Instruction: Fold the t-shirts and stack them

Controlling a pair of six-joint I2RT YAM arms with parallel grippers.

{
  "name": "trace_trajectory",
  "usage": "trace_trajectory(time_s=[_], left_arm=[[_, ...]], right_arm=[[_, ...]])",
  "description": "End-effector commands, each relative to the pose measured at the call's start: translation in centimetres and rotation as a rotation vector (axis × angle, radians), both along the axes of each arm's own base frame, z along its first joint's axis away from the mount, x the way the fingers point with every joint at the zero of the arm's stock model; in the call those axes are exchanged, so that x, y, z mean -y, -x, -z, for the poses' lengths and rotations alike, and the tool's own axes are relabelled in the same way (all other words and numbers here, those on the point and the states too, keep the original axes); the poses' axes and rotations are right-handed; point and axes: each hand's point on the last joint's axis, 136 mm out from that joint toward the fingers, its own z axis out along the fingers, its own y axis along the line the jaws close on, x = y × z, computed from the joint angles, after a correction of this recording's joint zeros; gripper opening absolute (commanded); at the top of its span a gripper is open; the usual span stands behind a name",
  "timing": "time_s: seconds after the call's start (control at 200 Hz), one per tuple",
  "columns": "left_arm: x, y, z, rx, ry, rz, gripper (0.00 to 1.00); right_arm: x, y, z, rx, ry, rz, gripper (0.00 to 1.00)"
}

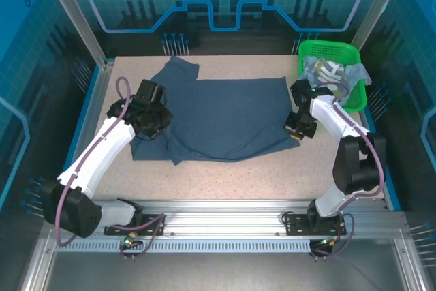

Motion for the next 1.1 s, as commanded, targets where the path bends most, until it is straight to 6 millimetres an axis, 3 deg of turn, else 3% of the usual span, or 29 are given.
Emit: trace_trajectory(time_s=[0.0, 0.19, 0.485, 1.095], left_arm=[[-0.3, -1.8, -0.9, 0.039, -0.019, 0.058, 0.0], [-1.6, -3.5, -0.9, 0.047, -0.053, 0.045, 0.0], [-2.5, -5.9, -1.2, 0.081, -0.072, 0.053, 0.0], [-4.0, -7.8, -1.6, 0.091, -0.094, 0.034, 0.0]], right_arm=[[1.0, -0.3, 0.0, -0.042, 0.04, 0.021, 0.0], [1.4, -1.9, 0.2, -0.05, 0.068, 0.038, 0.0], [2.0, -2.4, 0.2, -0.056, 0.1, 0.084, 0.0], [2.3, -3.2, -0.3, -0.047, 0.119, 0.124, 0.0]])
